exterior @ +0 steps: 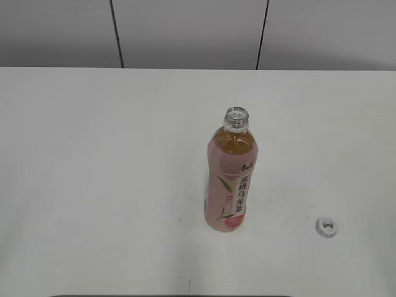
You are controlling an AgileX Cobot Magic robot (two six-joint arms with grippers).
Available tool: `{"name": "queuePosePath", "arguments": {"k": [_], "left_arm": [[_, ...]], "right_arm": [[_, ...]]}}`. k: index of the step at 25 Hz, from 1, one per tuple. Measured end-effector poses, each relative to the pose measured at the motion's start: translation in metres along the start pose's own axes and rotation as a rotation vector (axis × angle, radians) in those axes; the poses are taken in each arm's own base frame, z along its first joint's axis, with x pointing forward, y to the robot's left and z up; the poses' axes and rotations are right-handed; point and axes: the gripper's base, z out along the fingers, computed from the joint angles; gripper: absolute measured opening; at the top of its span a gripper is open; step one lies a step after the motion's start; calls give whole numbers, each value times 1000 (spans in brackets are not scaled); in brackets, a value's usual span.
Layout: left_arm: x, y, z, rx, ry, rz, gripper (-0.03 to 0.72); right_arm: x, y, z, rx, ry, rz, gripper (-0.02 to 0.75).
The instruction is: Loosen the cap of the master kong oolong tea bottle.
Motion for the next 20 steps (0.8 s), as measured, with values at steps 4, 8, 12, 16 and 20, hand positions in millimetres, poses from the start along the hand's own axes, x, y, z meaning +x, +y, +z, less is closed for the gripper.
{"name": "queuePosePath", "arguments": {"k": [4,8,12,16,20], "left_arm": [[0,-1,0,-85,1,-33,406],[0,-1,0,-84,2,-31,406],[0,-1,0,-83,2,-32,406],[0,-1,0,-83,2,-32,406],[0,-1,0,-83,2,-32,406]], "right_arm": [[0,0,0,38,3,20,565],[0,0,0,38,3,21,565],[0,0,0,38,3,21,565],[0,0,0,38,3,22,565],[0,0,0,38,3,22,565]]}}
